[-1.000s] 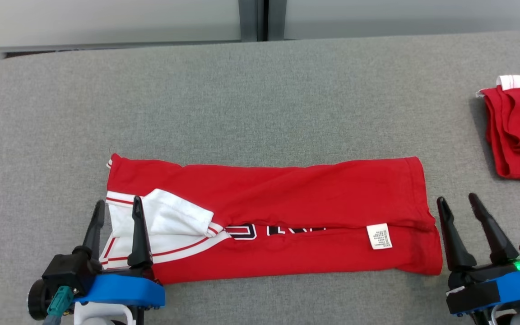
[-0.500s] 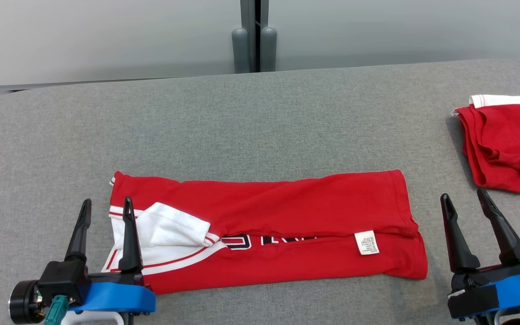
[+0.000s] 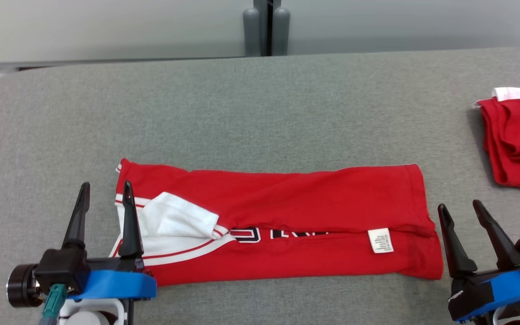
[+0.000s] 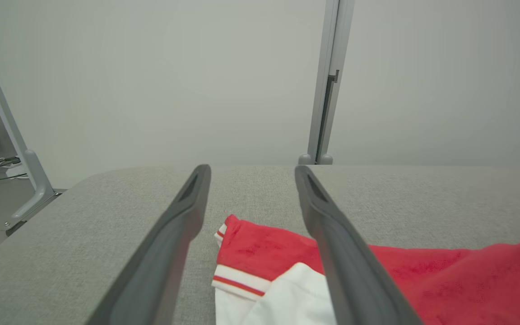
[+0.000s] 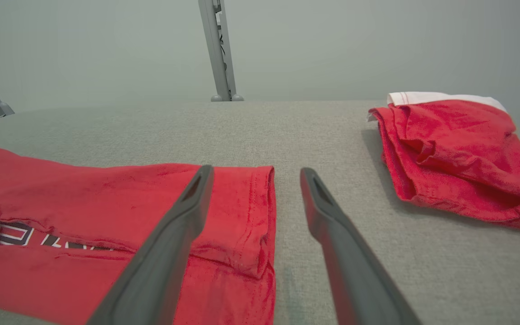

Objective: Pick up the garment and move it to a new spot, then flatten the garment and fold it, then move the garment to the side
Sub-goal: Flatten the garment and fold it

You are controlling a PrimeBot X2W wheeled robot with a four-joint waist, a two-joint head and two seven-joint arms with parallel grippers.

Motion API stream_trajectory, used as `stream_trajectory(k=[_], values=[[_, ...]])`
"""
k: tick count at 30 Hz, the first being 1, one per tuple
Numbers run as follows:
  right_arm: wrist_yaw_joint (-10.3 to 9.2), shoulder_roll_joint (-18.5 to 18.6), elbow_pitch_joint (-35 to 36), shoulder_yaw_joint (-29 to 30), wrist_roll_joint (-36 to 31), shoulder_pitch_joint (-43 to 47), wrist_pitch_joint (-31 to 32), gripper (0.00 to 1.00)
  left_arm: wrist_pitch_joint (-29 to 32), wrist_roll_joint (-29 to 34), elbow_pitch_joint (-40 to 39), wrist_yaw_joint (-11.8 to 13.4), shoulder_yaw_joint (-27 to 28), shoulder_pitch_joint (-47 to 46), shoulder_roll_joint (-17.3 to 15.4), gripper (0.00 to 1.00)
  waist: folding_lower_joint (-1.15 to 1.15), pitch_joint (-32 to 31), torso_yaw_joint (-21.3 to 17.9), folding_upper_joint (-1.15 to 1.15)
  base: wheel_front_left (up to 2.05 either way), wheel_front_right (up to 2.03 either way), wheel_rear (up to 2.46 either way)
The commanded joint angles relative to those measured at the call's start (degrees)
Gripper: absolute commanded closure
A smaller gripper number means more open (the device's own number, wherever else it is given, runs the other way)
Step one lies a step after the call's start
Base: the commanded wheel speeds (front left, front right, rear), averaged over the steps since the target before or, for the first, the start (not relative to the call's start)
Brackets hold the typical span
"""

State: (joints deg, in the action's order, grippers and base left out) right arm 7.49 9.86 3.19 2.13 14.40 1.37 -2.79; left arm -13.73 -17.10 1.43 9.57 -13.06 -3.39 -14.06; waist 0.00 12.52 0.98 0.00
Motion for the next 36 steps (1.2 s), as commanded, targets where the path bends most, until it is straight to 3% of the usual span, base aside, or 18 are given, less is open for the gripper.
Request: stream_trajectory(k=[1,10,16,17,18,19,24,36], values=[[0.00,0.8,-2.9,-0.1,0.6,-1.6,-0.1,0.00,-0.6,0.5,-0.2,-0.1,-0.1,-1.8,0.1,0.00,0.00,1.9,1.8,0.00,0.00,0.00,0.00],[0.00,1.2,-19.6,-1.1,3.2,-6.7,-1.2,0.00,-1.4,2.4,-1.2,-0.3,0.4,-5.5,1.7,0.00,0.00,5.9,5.2,0.00,0.00,0.00,0.00],[0.07,1.1,-24.8,-4.8,6.3,-8.0,-0.3,0.00,-1.5,3.1,-1.9,-0.7,1.4,-5.9,2.6,0.00,0.00,6.2,5.2,0.00,0.00,0.00,0.00],[0.07,0.9,-25.2,-5.7,7.2,-7.9,-0.1,0.62,-1.5,3.3,-2.0,-0.8,1.7,-5.7,2.7,0.00,0.00,6.1,5.0,0.00,0.00,0.00,0.00],[0.10,1.2,-25.5,-6.6,7.6,-7.8,0.2,0.94,-1.5,3.5,-2.0,-0.9,1.9,-5.6,2.8,0.00,0.00,6.0,4.8,0.00,0.00,0.00,0.00],[0.11,1.5,-25.0,-7.5,8.7,-7.5,-0.7,1.00,-1.5,3.9,-2.0,-1.1,2.1,-5.1,3.2,0.00,0.00,5.6,4.4,0.00,0.00,0.00,0.00],[-0.01,3.3,-22.9,-6.7,10.1,-7.4,-3.3,1.00,-1.5,4.5,-1.8,-1.3,2.8,-4.0,3.4,0.00,0.00,4.8,2.9,0.00,0.00,0.00,0.00],[-0.01,8.6,-23.2,2.5,11.6,-7.4,-3.5,1.00,-1.5,5.4,-0.8,-2.4,3.8,-2.6,3.9,0.00,0.00,2.6,1.0,0.00,0.00,0.00,0.00]])
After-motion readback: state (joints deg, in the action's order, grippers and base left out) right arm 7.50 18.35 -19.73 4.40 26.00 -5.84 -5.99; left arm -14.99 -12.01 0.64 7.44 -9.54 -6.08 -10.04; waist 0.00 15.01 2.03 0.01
